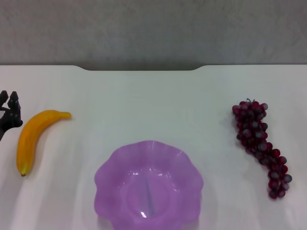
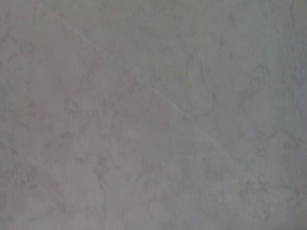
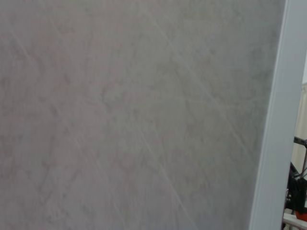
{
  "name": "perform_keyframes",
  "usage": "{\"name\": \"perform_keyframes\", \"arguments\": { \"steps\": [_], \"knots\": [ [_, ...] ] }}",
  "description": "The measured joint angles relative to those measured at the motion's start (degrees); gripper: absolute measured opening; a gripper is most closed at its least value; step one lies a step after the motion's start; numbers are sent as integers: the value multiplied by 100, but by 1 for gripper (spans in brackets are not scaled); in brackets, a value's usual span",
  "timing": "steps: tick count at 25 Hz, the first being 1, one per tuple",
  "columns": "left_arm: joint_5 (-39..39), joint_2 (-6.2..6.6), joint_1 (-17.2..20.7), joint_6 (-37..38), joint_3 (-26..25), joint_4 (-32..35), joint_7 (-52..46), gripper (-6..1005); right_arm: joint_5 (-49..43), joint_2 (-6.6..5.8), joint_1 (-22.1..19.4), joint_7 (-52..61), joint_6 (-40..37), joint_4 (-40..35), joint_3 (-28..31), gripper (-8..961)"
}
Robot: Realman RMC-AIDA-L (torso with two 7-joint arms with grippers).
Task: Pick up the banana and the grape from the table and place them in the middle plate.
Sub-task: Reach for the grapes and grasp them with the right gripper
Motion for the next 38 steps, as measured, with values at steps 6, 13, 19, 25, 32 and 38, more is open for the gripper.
{"name": "perform_keyframes", "arguments": {
  "steps": [6, 13, 19, 25, 32, 38],
  "knots": [
    [-21, 11, -2, -9, -24, 0, -21, 287, -7, -3, 37, 0, 0, 15, 17, 31],
    [-29, 11, -3, -6, -33, 0, -57, 522, 1, -3, 61, 43, 7, -20, 40, 162],
    [-15, 12, -3, -3, -19, 0, -154, 712, 7, -3, 102, 63, -111, -54, 50, 459],
    [-39, 24, 2, -7, -29, 0, -356, 878, 248, -12, 211, 59, -461, -36, 134, 728],
    [-38, 25, -4, -229, -39, 3, -368, 899, 536, -3, 229, 0, -663, -108, -38, 836],
    [-13, 23, -10, -281, -36, 9, -366, 898, 528, -12, 302, 30, -1191, -125, -128, 895]
  ]
}}
